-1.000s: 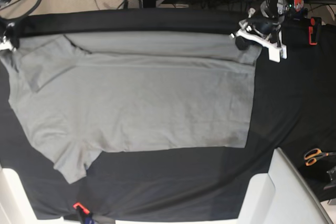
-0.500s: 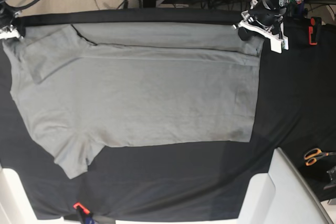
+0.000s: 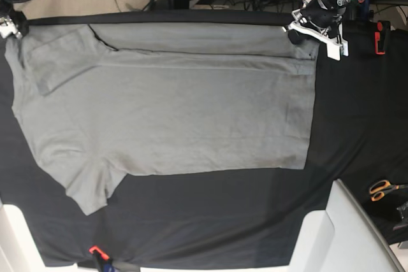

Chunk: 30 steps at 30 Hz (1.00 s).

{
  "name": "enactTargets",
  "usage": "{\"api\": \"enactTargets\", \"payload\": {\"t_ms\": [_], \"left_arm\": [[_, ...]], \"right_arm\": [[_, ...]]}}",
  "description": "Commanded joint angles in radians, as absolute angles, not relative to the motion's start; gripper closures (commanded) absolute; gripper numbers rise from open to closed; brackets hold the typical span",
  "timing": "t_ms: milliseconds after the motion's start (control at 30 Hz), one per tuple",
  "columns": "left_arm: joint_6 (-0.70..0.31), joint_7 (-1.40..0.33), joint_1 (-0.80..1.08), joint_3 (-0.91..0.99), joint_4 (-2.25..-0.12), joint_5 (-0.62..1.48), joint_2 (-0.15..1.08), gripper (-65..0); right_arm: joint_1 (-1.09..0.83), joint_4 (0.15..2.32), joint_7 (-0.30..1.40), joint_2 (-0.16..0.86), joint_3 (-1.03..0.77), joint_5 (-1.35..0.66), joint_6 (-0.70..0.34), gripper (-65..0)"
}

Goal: Fold the T-shirt properly
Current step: 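Move the left gripper aside and the right gripper to the sleeve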

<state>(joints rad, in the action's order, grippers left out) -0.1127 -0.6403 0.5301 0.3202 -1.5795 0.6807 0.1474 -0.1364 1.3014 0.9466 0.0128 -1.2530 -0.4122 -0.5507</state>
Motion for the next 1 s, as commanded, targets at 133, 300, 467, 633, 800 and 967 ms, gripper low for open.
{"api": "enactTargets", "payload": {"t_ms": [133,300,467,633,800,967], "left_arm": [[-0.117,-0.625,0.536,0.426,-1.6,0.591,0.13,-41.8],[-0.117,-0.625,0.509,0.627,-1.632,0.495,0.128,-56.6],[-0.117,-0.631,0.383,0.659,-1.692,0.374,0.189,-56.4],[-0.117,-0.633,0.248,0.573,-1.675,0.248,0.222,-56.4],[-0.122,-0.633,0.22,0.512,-1.659,0.197,0.222,-56.4],[-0.124,-0.633,0.229,0.522,-1.63,0.199,0.217,-56.4]], "right_arm": [[-0.143,1.38,0.931,0.025,-1.276,-0.427,-0.558,-41.7],[-0.134,1.452,0.886,0.07,-1.253,-0.421,-0.552,-41.7],[-0.058,1.399,0.76,0.199,-1.055,-0.421,-0.556,-41.7],[0.111,1.059,0.526,0.369,-0.754,-0.421,-0.558,-41.7],[0.311,0.578,0.226,0.472,-0.533,-0.421,-0.558,-41.7],[0.449,0.274,-0.038,0.499,-0.302,-0.421,-0.552,-41.9]]}}
